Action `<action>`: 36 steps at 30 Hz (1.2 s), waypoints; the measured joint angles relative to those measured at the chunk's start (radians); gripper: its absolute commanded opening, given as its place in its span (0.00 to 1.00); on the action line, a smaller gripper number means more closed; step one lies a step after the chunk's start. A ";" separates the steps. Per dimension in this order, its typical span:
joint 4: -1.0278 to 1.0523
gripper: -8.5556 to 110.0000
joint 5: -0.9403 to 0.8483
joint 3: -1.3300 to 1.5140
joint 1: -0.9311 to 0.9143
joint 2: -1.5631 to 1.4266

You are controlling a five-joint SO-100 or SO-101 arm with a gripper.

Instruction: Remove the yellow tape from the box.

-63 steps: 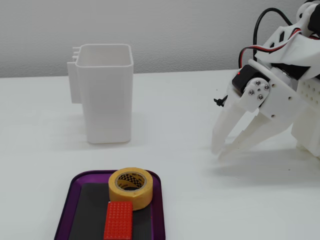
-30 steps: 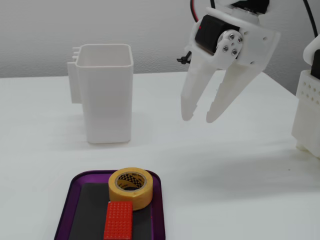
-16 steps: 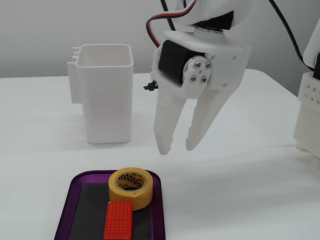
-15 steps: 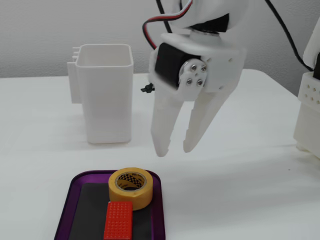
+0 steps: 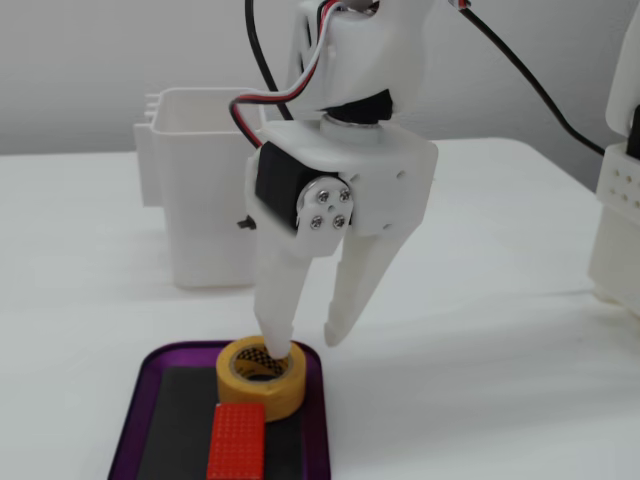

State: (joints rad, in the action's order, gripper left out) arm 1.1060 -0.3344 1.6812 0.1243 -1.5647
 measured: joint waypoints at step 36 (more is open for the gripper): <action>-0.101 0.16 -0.002 -0.002 -0.063 0.054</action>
State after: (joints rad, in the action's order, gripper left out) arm 1.0048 -0.3359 1.6797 0.0614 -1.5110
